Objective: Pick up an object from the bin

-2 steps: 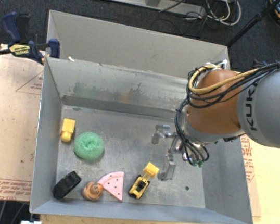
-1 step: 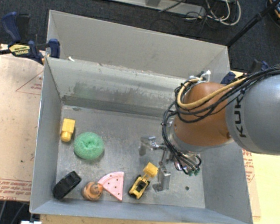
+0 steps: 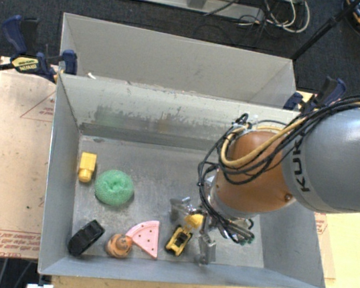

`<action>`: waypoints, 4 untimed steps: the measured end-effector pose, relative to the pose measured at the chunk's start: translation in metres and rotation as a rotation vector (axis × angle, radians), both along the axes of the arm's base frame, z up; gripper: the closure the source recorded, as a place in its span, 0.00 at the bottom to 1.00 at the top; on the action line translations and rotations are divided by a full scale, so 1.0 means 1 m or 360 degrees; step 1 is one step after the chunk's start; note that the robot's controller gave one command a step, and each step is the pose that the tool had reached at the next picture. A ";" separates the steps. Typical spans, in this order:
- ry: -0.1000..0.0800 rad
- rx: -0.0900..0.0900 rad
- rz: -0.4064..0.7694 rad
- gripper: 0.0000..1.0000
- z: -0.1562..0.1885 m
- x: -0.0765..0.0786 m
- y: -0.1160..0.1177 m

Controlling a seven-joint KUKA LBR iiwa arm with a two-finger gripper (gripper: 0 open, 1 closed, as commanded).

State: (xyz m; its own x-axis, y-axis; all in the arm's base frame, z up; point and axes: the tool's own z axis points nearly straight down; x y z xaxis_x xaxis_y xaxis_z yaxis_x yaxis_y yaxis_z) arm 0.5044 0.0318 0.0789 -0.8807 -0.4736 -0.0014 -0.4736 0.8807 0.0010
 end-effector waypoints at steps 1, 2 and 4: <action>-0.0003 0.0001 0.0407 1.00 -0.009 0.017 0.015; -0.0003 0.0001 0.0406 1.00 -0.009 0.017 0.015; -0.0021 -0.0003 0.0502 1.00 0.025 0.010 0.040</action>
Offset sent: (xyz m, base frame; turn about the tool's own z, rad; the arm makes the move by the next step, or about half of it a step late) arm 0.0000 0.0000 0.0000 0.0000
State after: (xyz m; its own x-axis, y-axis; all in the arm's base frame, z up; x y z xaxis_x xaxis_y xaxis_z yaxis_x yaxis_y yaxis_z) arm 0.5146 0.0717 0.1035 -0.6904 -0.7234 -0.0106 -0.7233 0.6905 -0.0087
